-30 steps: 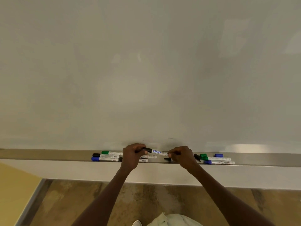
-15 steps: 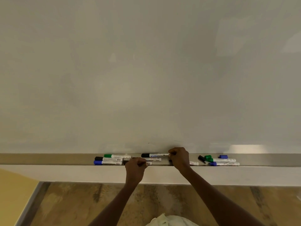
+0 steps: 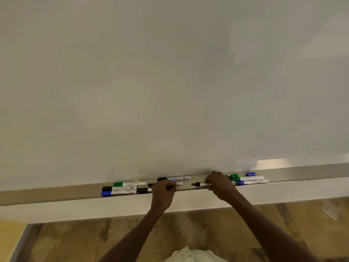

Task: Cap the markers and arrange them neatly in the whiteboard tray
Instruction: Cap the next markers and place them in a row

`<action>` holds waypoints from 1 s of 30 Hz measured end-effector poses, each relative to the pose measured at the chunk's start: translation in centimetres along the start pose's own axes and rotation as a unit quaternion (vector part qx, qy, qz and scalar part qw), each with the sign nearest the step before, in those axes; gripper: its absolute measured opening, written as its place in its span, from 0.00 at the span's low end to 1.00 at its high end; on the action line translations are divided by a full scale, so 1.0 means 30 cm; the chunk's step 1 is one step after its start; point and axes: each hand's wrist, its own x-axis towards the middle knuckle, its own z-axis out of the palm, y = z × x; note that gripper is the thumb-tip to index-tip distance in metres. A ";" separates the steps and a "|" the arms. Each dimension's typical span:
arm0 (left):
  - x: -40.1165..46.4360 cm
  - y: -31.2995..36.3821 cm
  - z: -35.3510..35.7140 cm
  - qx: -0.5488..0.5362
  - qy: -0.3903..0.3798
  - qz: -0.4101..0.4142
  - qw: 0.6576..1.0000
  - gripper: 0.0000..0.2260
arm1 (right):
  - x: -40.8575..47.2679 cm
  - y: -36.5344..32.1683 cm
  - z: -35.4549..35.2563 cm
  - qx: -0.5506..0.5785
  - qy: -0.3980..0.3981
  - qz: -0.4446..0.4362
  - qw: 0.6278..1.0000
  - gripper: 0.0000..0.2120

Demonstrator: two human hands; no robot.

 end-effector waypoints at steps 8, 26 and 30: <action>-0.022 0.034 0.038 0.001 0.022 0.001 1.000 0.03 | 0.001 0.021 -0.004 -0.004 -0.022 -0.033 0.999 0.06; 0.028 0.307 0.446 0.116 -0.061 0.148 0.980 0.13 | -0.147 0.431 -0.175 0.058 0.036 0.017 0.998 0.07; 0.042 0.321 0.518 0.168 -0.095 0.172 0.966 0.13 | -0.169 0.495 -0.191 0.070 0.046 0.012 0.996 0.06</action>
